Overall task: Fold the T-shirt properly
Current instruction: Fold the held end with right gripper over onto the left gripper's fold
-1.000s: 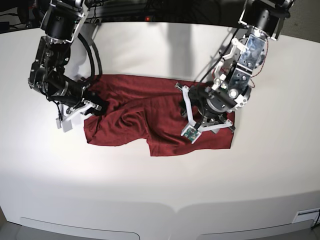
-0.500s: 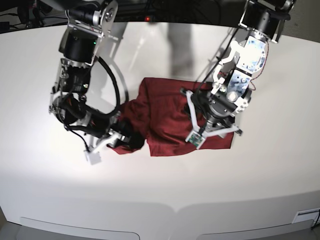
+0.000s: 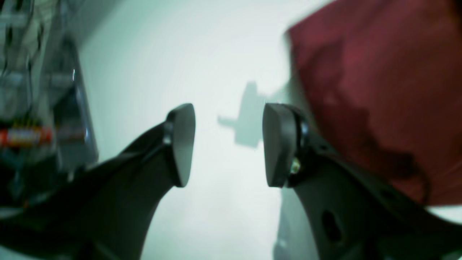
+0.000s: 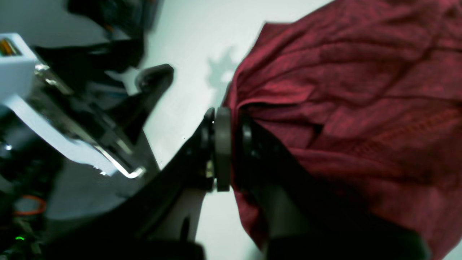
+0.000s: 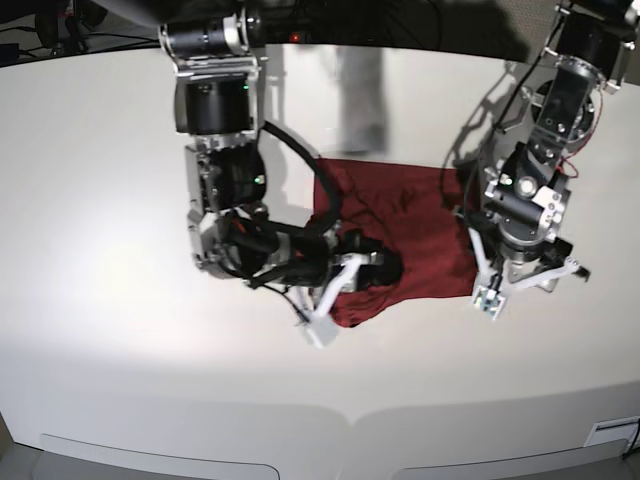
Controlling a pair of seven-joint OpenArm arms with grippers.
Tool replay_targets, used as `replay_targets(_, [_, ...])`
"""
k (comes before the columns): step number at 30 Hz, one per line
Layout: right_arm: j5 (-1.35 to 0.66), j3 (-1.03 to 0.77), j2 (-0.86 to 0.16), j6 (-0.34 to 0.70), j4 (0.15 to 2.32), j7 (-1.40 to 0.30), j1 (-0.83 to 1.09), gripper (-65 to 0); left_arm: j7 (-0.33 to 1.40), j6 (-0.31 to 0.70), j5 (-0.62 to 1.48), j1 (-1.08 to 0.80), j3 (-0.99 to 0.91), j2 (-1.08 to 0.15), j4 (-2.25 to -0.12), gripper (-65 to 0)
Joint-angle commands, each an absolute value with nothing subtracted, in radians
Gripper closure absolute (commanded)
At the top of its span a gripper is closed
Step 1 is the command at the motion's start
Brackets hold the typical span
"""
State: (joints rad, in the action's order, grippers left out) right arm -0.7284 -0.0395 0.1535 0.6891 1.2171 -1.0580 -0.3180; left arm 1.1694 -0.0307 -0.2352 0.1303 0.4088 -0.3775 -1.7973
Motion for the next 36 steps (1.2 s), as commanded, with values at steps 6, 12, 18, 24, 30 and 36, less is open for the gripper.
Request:
replay_targets(6, [-0.653,0.065,0.157,0.698,1.233,-0.919,-0.346,0.0,0.995,-0.041,-0.202,0.011,0.407,-0.388,-1.812,-29.0])
replay_targets(12, [-0.658,0.141,0.157,0.698,1.233,-0.918,-0.346,0.0,0.889,-0.041,-0.202,-0.049,0.406,-0.388,-1.806,-29.0])
replay_targets(18, [-0.688,0.205,0.157,0.698,1.233,-0.904,-0.346,0.0,0.894,-0.041,-0.202,-0.047,0.406,-0.388,-1.758,-29.0])
replay_targets(24, [-0.689,0.23,0.157,0.698,1.233,-0.878,-0.346,-9.2,0.973,-0.043,-0.351,-0.047,0.406,-0.389,-1.756,-29.0])
replay_targets(30, [-0.877,0.229,0.157,0.698,1.233,-0.852,-0.35,-18.0,0.979,-0.065,-0.437,-0.047,0.406,-0.434,-1.756,-29.0])
replay_targets(36, [-0.974,0.229,0.157,0.698,1.233,-0.91,-0.371,-18.0,0.979,-0.1,-0.43,-0.047,0.406,-0.487,-1.756,-29.0])
